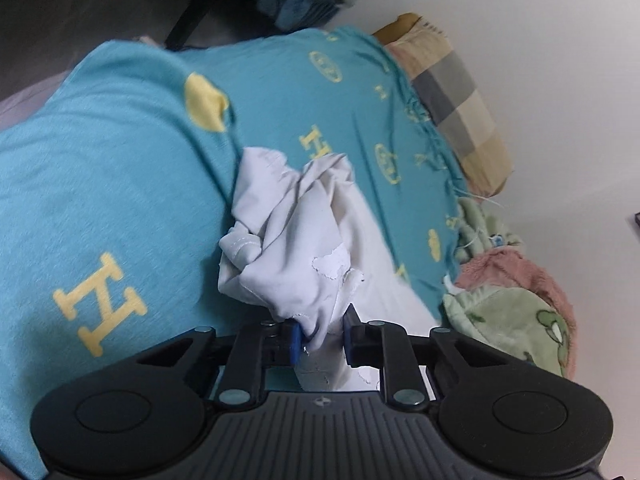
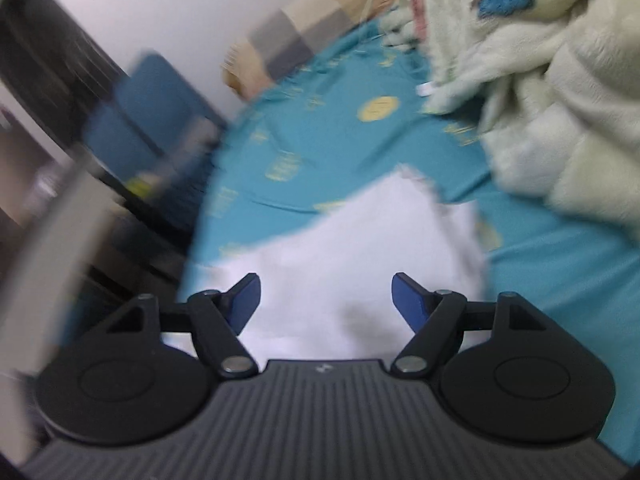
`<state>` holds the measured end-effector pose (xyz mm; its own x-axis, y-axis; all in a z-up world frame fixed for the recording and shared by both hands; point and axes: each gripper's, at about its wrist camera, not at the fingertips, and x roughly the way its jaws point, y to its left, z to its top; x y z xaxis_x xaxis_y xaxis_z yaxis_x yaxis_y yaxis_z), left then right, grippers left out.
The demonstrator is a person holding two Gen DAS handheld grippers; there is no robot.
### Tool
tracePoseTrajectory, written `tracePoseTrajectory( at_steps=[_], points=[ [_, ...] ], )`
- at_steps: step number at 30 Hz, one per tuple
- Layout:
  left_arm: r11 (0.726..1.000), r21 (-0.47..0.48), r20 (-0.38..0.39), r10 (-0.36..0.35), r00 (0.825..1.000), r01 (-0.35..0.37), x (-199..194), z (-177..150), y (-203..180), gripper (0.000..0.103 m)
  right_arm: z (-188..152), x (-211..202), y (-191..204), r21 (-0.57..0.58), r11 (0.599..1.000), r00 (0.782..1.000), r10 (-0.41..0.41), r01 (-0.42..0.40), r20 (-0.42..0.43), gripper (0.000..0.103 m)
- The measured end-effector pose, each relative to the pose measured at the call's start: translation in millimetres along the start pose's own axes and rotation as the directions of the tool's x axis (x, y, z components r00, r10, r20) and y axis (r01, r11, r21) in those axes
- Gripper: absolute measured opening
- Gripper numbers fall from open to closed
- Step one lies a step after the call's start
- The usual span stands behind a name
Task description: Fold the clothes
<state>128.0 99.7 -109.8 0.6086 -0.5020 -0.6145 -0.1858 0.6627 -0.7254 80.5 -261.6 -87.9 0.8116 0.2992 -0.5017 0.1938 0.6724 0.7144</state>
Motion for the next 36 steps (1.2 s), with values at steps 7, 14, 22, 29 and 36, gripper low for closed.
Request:
tracePoseTrajectory(
  at_steps=[7,14,22,29,36],
  points=[
    [0.997,-0.034,0.027,-0.070,0.997,0.070,-14.3,1.0,-5.9,0.019,-49.0,50.4,-16.5,0.458,0.852,0.904,0.377,-0.254,-0.200,0.076],
    [0.993,-0.082,0.031,-0.086,0.996,0.088,-16.9,2.5,4.7,0.018,-57.3,79.4,-42.6,0.546,0.825,0.946,0.279,-0.146,-0.168,0.076],
    [0.991,-0.100,0.026,-0.083,0.996,0.085,-15.2,4.9,8.6,0.018,-56.3,51.2,-72.0,0.606,0.795,0.998,0.064,-0.037,-0.024,0.073],
    [0.993,-0.087,0.020,-0.081,0.996,0.083,-14.4,5.6,6.6,0.018,-52.6,42.5,-73.1,0.529,0.848,0.999,-0.036,0.014,0.032,0.027],
    [0.990,-0.072,0.014,-0.121,0.993,0.122,-26.8,10.4,-1.7,0.018,-43.7,24.4,-52.1,0.457,0.889,0.994,-0.028,-0.022,0.103,0.021]
  ],
)
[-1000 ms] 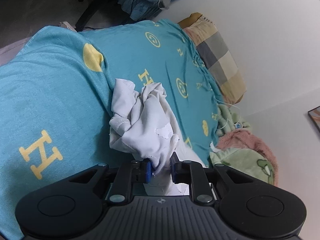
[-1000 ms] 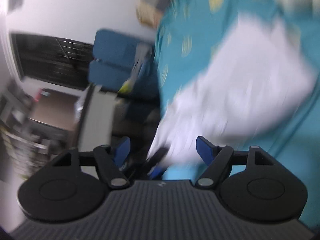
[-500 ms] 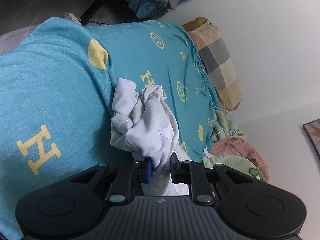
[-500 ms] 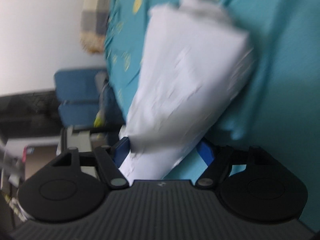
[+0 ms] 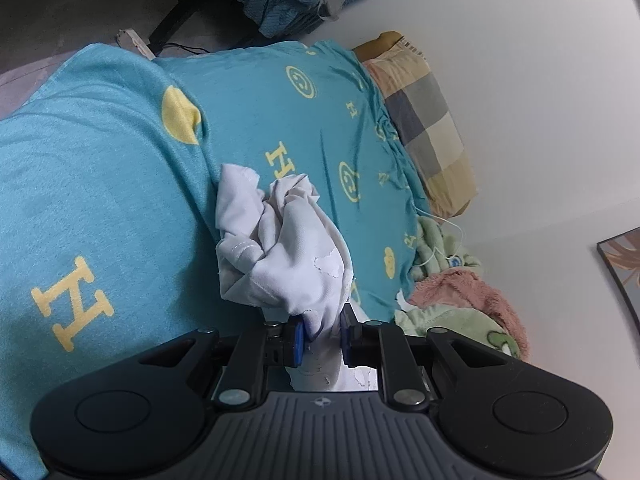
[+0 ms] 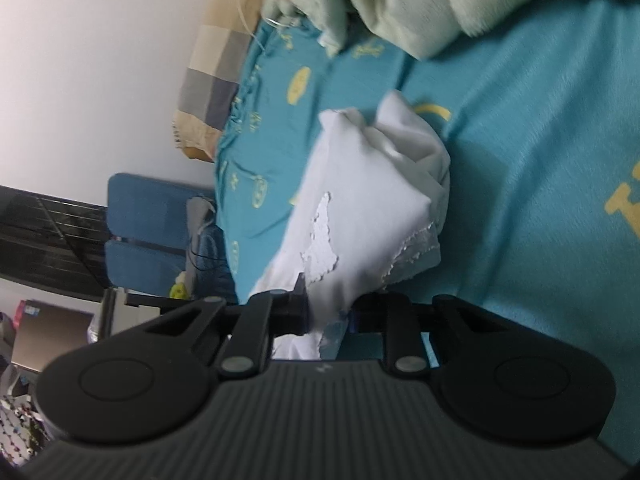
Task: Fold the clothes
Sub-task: 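Carry the folded T-shirt with both grippers onto the green blanket pile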
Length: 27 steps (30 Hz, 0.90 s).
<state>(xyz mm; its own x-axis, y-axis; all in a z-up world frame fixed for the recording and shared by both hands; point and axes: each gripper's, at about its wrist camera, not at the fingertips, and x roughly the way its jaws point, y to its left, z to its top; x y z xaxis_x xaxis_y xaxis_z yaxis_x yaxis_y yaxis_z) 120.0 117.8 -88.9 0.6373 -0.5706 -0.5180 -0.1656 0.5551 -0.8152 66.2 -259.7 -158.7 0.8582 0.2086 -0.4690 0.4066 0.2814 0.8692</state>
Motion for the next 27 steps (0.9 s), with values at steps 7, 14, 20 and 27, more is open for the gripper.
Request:
tracePoseTrajectory(
  at_steps=[7,14,20,27],
  points=[
    [0.995,0.089,-0.035,-0.044,0.998,0.047,-11.0,3.2,-78.7,0.018,42.5,-50.7,56.0,-0.069,0.995,0.995,0.078,-0.073,0.065,0.020],
    [0.970,0.184,-0.101,-0.144,0.984,0.161,34.6,-7.9,-240.1,0.018,160.7,-116.2,120.1,-0.102,0.986,0.975,0.151,-0.136,0.165,0.020],
    [0.921,0.243,-0.180,-0.265,0.947,0.304,109.3,-35.4,-390.9,0.018,284.0,-185.5,175.1,-0.230,0.963,0.928,0.210,-0.142,0.307,0.020],
    [0.853,0.325,-0.257,-0.336,0.906,0.408,207.0,-102.4,-488.5,0.018,373.0,-240.0,177.8,-0.343,0.939,0.888,0.169,-0.014,0.428,0.020]
  ],
)
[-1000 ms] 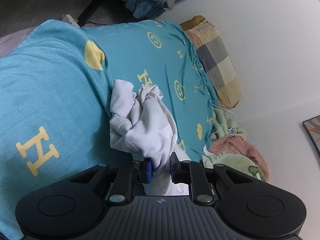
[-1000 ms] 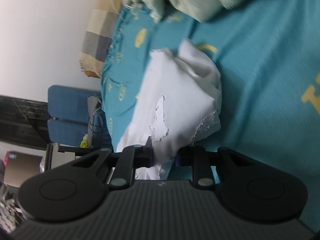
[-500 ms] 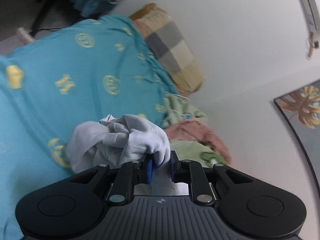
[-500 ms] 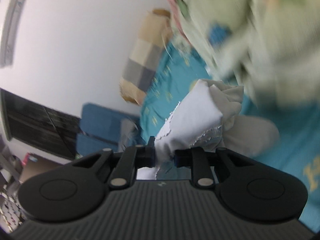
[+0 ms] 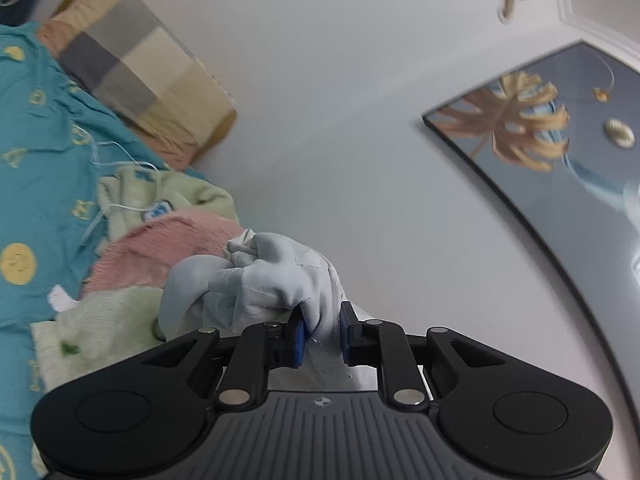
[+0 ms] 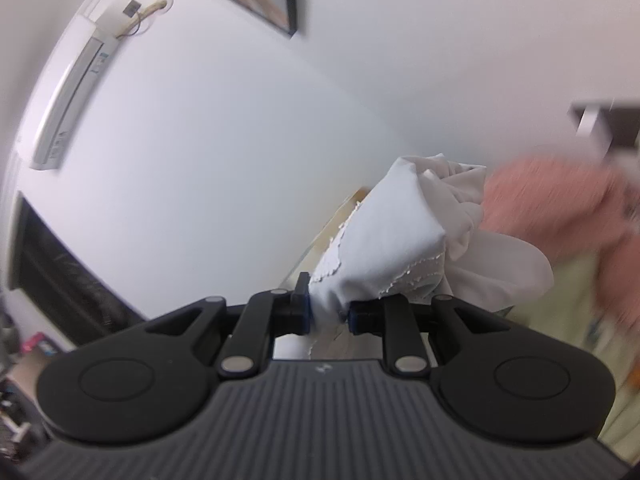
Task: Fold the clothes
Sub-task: 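Carry the folded T-shirt with both grippers onto the green blanket pile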
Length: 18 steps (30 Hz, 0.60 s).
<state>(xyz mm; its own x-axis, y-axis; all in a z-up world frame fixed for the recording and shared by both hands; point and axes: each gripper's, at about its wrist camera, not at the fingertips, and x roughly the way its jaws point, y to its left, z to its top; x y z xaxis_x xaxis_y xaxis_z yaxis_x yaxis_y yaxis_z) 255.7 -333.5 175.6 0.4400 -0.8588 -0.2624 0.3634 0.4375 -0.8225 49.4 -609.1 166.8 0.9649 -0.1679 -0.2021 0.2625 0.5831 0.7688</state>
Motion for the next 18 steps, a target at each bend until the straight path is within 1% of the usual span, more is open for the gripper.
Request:
tracePoseTrajectory(
  at_steps=[1,3,6,9,12,14,17,18],
  points=[
    [1.000,0.015,-0.021,0.005,1.000,-0.005,15.9,-7.8,-0.4,0.018,3.0,-0.7,-8.1,-0.012,1.000,1.000,-0.023,0.023,0.010,0.020],
    [0.999,0.044,-0.074,0.035,0.997,-0.031,38.7,-30.2,11.4,0.018,-0.9,-3.0,-29.3,-0.018,0.998,0.998,-0.068,0.068,0.009,0.020],
    [0.995,0.063,-0.138,0.081,0.987,-0.073,46.6,-66.3,43.6,0.018,-26.5,5.4,-60.3,-0.024,0.990,0.989,-0.141,0.140,-0.055,0.020],
    [0.990,0.109,-0.201,0.111,0.973,-0.091,31.9,-97.4,71.3,0.018,-58.6,-3.9,-83.3,-0.051,0.980,0.971,-0.197,0.192,-0.132,0.020],
    [0.981,0.169,-0.253,0.136,0.958,-0.095,11.4,-124.0,92.1,0.018,-86.2,-22.6,-98.3,-0.063,0.977,0.961,-0.212,0.204,-0.179,0.020],
    [0.975,0.192,-0.283,0.163,0.945,-0.111,-0.2,-137.7,105.9,0.018,-110.7,-44.5,-105.7,-0.087,0.973,0.951,-0.230,0.216,-0.209,0.020],
    [0.956,0.246,-0.313,0.234,0.920,-0.160,-2.8,-150.4,115.7,0.019,-129.8,-53.4,-111.0,-0.107,0.960,0.924,-0.280,0.260,-0.261,0.021],
    [0.950,0.262,-0.308,0.249,0.918,-0.169,-6.8,-153.7,115.6,0.019,-134.5,-55.4,-110.7,-0.110,0.956,0.917,-0.293,0.273,-0.270,0.021]
  ],
)
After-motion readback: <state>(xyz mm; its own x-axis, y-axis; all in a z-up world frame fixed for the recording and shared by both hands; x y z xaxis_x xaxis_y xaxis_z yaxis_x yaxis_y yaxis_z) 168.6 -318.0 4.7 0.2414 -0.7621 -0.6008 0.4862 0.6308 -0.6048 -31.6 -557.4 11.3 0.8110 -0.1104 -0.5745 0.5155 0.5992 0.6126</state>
